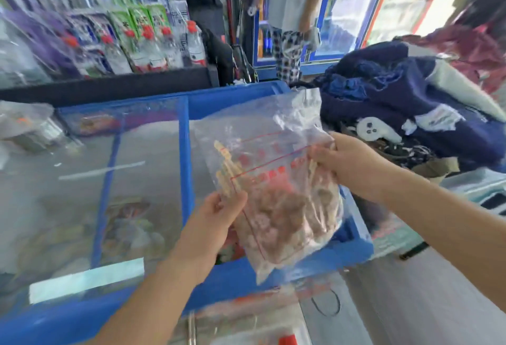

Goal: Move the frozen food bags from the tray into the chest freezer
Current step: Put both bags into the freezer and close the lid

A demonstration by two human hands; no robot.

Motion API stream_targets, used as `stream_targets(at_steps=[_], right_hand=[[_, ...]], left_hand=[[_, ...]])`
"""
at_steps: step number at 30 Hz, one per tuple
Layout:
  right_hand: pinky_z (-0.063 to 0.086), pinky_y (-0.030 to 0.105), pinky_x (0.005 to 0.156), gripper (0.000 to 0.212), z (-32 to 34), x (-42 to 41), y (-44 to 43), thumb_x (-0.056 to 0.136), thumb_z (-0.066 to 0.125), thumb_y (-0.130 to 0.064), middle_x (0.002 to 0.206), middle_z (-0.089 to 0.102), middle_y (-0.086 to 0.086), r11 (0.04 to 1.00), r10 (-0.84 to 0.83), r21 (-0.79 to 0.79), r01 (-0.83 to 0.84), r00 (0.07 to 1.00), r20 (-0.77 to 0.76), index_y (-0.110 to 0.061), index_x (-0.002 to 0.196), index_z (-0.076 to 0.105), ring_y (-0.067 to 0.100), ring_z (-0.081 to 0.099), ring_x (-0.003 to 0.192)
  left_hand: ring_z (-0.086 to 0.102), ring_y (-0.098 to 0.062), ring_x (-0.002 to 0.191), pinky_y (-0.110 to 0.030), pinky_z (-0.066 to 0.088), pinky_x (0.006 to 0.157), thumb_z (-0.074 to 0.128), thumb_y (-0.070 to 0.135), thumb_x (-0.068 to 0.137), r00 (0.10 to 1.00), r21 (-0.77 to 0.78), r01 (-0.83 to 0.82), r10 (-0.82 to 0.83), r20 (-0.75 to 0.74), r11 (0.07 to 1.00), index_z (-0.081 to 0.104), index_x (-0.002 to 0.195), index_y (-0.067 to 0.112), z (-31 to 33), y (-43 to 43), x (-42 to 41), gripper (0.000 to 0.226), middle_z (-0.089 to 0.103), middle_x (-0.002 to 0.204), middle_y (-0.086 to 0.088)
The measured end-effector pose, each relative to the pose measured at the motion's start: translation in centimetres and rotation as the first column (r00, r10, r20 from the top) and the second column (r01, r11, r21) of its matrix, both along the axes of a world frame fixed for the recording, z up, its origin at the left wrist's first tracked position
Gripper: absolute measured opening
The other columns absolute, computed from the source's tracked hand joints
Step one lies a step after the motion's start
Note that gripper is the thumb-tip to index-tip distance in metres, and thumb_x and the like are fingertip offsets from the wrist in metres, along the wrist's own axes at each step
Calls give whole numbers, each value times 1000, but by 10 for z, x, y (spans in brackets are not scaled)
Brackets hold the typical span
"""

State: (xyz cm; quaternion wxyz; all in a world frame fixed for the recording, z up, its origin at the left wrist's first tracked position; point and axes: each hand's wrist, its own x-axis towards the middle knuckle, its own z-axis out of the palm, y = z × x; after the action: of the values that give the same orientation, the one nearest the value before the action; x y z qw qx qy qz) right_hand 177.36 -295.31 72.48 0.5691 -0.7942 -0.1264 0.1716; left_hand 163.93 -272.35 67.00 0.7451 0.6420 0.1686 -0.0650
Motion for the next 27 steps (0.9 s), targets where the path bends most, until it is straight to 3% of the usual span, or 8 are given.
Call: stream_targets(at_steps=[4,9,12,14,18,21,24,27], right_hand=[[54,45,75,17,-19,104,61,96,57,-20,105,69,25,989,59,-135,-52,997,45,-7,103,66,26,63,82],[57,24,55,16,-48,229,139,91,63,-29,80,74,-1,937,214,-294,-190,976,51,-17,89,73,15,67,66],[60,34,63,16,-92,292,184,89,64,-28,87,75,4,879,317,-391,-273,947,53,-15,91,74,20,68,70],[54,27,52,12,-129,321,206,90,62,-25,75,73,-3,819,400,-469,-330,915,55,-21,84,72,16,64,60],[56,38,60,13,-200,364,230,92,61,-28,83,69,5,694,509,-611,-380,860,44,-23,86,72,25,62,66],[55,34,53,16,-237,388,236,92,60,-29,85,66,6,581,584,-732,-355,809,71,-19,87,71,23,62,64],[43,23,47,24,-270,397,238,92,57,-30,89,70,14,418,661,-843,-339,750,25,-13,94,72,19,56,57],[42,24,50,23,-302,400,237,92,58,-30,85,70,11,343,646,-855,-390,758,-87,-11,91,71,22,59,62]], left_hand=[[72,-30,83,-41,61,71,63,34,92,972,-41,-232,229,-57,972,63,109,6,-20,17,75,32,71,107,-24],[69,-34,105,-53,55,92,58,29,97,899,-91,-437,430,-87,895,59,122,4,-73,34,175,35,68,120,-19],[72,-28,93,-39,62,70,57,25,98,804,-136,-594,577,-143,793,65,104,9,-125,42,228,19,73,105,-14],[70,-28,84,-34,59,58,56,23,98,751,-142,-658,629,-200,740,64,89,12,-163,42,256,17,72,95,-13],[63,-27,70,-35,57,59,55,22,98,683,-157,-722,659,-316,674,59,81,10,-236,39,300,22,65,84,-14],[62,-26,68,-29,56,52,50,22,100,702,-168,-696,612,-363,699,58,97,6,-271,30,325,18,62,86,-12],[65,-25,83,-36,60,78,48,19,100,735,-214,-647,523,-432,732,58,125,1,-297,7,334,33,65,105,-12],[67,-36,102,-51,55,91,44,10,100,741,-315,-647,474,-476,695,61,126,-1,-311,-12,330,32,66,123,-25]])
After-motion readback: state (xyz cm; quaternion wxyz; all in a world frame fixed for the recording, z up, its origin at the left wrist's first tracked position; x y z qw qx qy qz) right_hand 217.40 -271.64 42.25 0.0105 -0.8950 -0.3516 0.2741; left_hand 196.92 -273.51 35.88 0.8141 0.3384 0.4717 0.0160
